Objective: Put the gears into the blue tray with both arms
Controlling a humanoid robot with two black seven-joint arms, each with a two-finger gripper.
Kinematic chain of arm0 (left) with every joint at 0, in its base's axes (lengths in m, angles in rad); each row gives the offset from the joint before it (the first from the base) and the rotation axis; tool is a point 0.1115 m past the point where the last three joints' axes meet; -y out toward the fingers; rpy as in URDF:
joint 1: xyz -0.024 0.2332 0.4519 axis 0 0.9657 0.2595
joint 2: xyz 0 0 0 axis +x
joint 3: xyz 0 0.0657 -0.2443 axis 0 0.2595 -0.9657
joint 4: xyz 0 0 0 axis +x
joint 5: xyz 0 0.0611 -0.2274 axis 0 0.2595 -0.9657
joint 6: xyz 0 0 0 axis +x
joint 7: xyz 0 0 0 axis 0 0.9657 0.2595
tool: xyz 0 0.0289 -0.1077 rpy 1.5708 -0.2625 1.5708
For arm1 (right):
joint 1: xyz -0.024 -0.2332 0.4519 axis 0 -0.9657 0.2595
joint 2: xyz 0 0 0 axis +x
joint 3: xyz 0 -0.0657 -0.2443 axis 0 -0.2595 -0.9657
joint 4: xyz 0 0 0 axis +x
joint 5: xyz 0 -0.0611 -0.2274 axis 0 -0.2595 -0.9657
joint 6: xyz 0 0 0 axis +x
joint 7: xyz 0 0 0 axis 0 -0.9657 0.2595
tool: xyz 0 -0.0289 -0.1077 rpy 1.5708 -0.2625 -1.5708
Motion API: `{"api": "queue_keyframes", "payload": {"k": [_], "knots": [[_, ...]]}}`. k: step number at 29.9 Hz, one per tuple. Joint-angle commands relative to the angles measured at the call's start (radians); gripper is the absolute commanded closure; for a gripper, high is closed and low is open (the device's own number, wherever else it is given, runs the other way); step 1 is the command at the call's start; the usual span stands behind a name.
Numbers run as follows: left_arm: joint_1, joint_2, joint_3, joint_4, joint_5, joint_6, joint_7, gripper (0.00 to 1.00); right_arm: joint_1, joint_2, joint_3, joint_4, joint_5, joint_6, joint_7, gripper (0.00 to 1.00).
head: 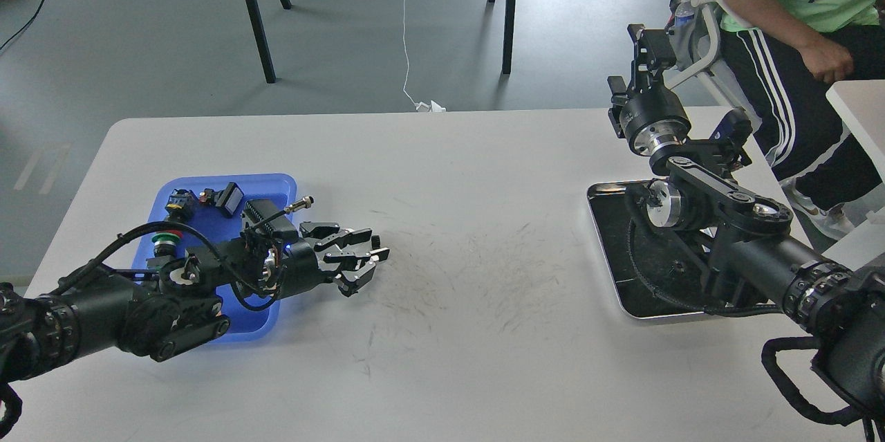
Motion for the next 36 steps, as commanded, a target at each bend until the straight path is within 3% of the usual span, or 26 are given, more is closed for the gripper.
{"api": "queue_keyframes", "payload": {"k": [1, 23, 36], "knots": [[0.002, -0.001, 0.000, 0.003, 0.000, 0.000, 0.000, 0.58, 0.000, 0.000, -0.001, 0.000, 0.000, 0.000, 0.000, 0.04], [0.014, -0.007, -0.002, 0.035, -0.001, 0.006, 0.000, 0.77, 0.000, -0.001, -0.001, -0.005, -0.001, 0.000, 0.000, 0.04], [-0.041, 0.091, -0.052, 0.014, -0.018, 0.018, 0.000, 0.77, -0.002, 0.000, -0.001, -0.009, -0.003, 0.001, 0.000, 0.04]]}}
